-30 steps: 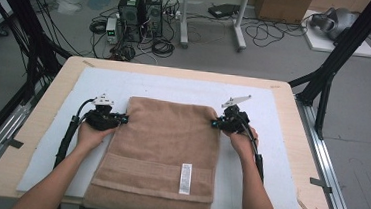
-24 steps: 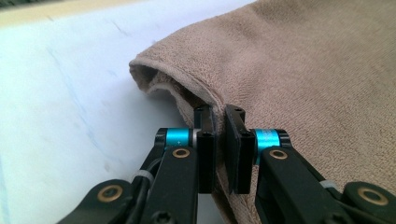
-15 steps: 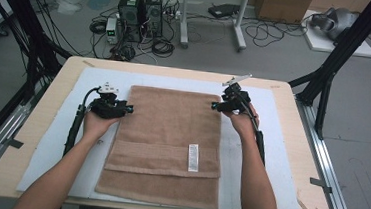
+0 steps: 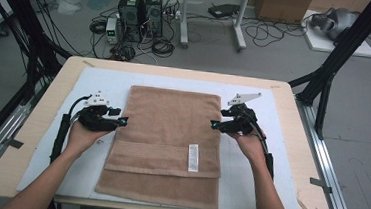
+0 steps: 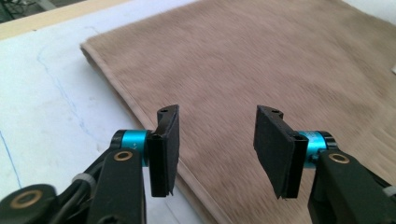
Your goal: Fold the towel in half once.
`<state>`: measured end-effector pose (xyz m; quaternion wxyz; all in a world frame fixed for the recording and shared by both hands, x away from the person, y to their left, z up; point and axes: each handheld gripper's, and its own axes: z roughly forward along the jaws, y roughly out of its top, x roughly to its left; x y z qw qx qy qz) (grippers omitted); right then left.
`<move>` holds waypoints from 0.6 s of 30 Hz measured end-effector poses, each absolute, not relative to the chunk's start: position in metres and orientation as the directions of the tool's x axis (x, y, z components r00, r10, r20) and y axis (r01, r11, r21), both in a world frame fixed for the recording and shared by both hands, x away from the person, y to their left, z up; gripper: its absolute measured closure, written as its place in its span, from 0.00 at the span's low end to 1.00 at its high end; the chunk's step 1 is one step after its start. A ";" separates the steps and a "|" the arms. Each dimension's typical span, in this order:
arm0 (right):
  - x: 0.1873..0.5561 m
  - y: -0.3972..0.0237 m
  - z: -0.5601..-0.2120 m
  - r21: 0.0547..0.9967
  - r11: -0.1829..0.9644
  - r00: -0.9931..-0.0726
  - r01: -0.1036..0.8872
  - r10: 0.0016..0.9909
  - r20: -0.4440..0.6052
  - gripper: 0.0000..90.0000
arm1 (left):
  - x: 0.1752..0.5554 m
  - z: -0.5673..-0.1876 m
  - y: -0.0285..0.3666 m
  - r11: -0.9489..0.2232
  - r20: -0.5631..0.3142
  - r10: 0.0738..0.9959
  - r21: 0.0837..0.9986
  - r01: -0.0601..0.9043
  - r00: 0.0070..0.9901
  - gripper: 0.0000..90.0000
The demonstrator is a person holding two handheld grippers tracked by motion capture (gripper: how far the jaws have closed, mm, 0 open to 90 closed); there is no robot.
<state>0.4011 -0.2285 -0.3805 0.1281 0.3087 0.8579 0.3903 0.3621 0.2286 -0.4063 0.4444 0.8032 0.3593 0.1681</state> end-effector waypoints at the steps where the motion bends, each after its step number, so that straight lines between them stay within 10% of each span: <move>1: 0.398 -0.230 -0.382 0.754 0.500 -0.778 0.426 0.629 0.022 0.40 | 0.357 -0.406 0.229 -0.343 -0.050 0.719 0.842 0.416 0.694 0.54; 18: 0.330 -0.228 -0.416 0.736 0.547 -0.827 0.399 0.561 0.033 0.48 | 0.297 -0.423 0.223 -0.449 -0.015 0.624 0.812 0.374 0.781 0.55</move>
